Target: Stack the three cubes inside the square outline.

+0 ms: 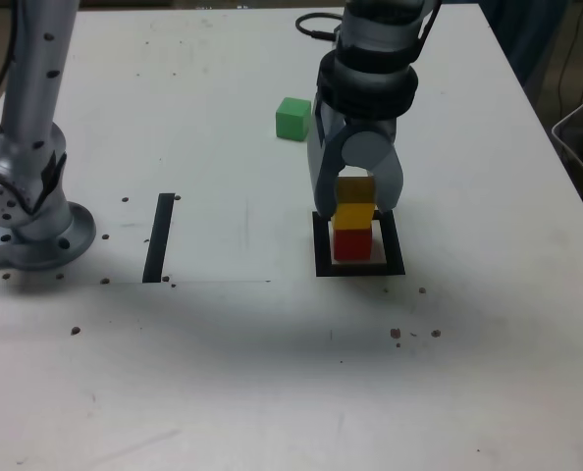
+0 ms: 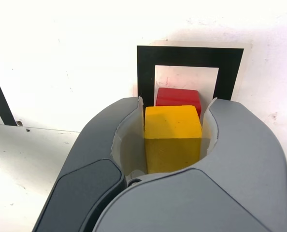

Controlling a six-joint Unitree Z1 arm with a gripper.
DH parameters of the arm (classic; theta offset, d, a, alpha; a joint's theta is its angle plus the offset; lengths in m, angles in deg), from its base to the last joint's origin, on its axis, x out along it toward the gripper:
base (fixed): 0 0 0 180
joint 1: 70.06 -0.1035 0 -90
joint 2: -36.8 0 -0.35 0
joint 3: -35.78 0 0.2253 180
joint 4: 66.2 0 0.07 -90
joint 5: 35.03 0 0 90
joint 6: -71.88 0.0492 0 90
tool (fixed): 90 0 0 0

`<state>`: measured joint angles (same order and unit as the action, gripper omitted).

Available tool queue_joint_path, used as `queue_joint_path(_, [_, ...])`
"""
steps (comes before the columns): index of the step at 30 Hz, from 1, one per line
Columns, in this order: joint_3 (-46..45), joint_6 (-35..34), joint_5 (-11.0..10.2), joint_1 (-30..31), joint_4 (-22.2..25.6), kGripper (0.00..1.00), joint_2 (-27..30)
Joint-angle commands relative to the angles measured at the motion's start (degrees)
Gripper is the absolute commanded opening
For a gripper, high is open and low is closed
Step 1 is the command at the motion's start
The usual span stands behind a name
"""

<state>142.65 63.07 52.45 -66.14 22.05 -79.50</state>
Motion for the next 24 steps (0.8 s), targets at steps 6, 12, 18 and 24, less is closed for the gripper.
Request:
queue_joint_path(6, [0.06, 1.32, 0.78, -0.08, -0.64, 0.26, 0.28])
queue_joint_path(12, [-0.4, 1.75, 1.86, -0.14, -0.87, 0.31, 0.72])
queue_joint_path(18, [-0.69, 2.36, 2.88, -0.18, -0.61, 0.51, 1.57])
queue_joint_path(24, [-0.67, 3.25, 3.19, -0.23, -0.7, 0.89, 1.75])
